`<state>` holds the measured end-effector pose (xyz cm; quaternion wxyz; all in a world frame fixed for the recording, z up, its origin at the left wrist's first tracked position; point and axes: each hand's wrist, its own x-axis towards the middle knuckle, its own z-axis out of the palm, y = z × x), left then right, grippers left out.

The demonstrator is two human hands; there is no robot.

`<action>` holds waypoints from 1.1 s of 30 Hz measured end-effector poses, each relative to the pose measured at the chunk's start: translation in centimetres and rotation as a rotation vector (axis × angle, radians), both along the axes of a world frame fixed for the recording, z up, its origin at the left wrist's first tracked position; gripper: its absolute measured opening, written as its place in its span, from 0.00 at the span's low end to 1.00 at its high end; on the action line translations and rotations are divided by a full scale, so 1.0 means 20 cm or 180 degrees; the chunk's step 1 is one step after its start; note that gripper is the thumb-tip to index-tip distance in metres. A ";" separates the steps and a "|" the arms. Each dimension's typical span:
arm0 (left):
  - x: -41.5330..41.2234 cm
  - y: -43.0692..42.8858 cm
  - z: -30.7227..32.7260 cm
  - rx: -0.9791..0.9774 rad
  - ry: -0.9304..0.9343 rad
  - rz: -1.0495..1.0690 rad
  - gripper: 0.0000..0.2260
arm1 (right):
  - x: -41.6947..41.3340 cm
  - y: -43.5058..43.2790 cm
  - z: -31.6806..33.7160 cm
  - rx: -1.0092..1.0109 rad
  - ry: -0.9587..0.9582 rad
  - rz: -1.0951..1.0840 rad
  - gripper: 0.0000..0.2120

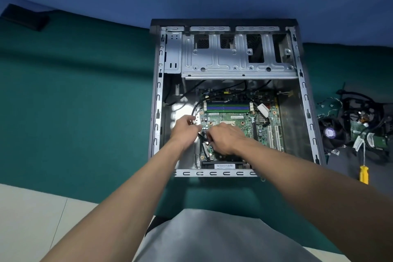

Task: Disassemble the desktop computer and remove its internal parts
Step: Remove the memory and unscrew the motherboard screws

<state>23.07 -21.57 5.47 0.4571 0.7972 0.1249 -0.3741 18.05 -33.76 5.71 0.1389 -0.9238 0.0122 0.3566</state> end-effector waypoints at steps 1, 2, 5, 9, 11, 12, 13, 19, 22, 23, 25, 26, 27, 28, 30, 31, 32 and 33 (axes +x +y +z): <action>0.00 -0.01 0.01 -0.0106 -0.0080 0.0037 0.12 | 0.00 -0.02 0.02 -0.0040 -0.0014 0.0078 0.06; 0.00 -0.02 0.01 -0.0202 -0.0220 0.0085 0.09 | 0.00 -0.04 0.04 -0.0091 -0.0057 0.0159 0.07; 0.02 -0.03 0.01 -0.0197 -0.0514 0.0117 0.08 | -0.05 -0.18 0.12 -0.0209 -0.0189 0.0309 0.11; 0.02 -0.04 -0.02 0.0421 -0.0649 -0.0795 0.09 | -0.17 -0.42 0.17 -0.0847 0.0160 0.0288 0.07; 0.01 -0.06 -0.03 0.0626 -0.0562 -0.1395 0.20 | -0.22 -0.48 0.15 -0.1107 0.0638 0.0210 0.08; 0.00 -0.06 -0.03 0.0666 -0.0538 -0.1632 0.25 | -0.24 -0.48 0.14 -0.1107 0.0869 0.0124 0.10; 0.00 -0.07 -0.03 0.0681 -0.0542 -0.1823 0.28 | -0.26 -0.48 0.13 -0.1070 0.1020 0.0032 0.11; 0.00 -0.07 -0.05 0.0963 -0.0921 -0.2553 0.34 | -0.09 -0.37 0.19 -0.1015 -0.0409 -0.0267 0.05; 0.01 -0.06 -0.06 0.1214 -0.1140 -0.2936 0.33 | 0.06 -0.26 0.16 -0.0121 -0.1252 -0.0072 0.05; 0.01 -0.06 -0.06 0.1294 -0.1164 -0.2984 0.33 | 0.11 -0.23 0.13 0.0017 -0.1299 0.0096 0.10; 0.01 -0.06 -0.07 0.1405 -0.1141 -0.3042 0.34 | 0.22 -0.17 0.08 0.0059 -0.1337 0.0210 0.16; 0.01 -0.06 -0.07 0.1422 -0.1109 -0.3073 0.34 | 0.27 -0.14 0.06 0.0004 -0.1372 0.0160 0.16; 0.01 -0.06 -0.07 0.1433 -0.1078 -0.3090 0.34 | 0.31 -0.12 0.04 -0.0069 -0.1386 0.0081 0.14; 0.01 -0.06 -0.07 0.1445 -0.1058 -0.3084 0.34 | 0.35 -0.11 0.02 -0.0160 -0.1337 -0.0003 0.13; 0.02 -0.07 -0.06 0.1473 -0.1032 -0.3072 0.33 | 0.43 -0.09 -0.02 -0.0371 -0.1068 -0.0139 0.10; 0.02 -0.07 -0.06 0.1488 -0.1005 -0.3084 0.33 | 0.45 -0.09 -0.04 -0.0414 -0.0894 -0.0183 0.09; 0.02 -0.07 -0.06 0.1499 -0.0963 -0.3105 0.33 | 0.47 -0.09 -0.05 -0.0400 -0.0728 -0.0221 0.10; 0.02 -0.07 -0.06 0.1507 -0.0919 -0.3124 0.33 | 0.49 -0.09 -0.07 -0.0349 -0.0601 -0.0262 0.10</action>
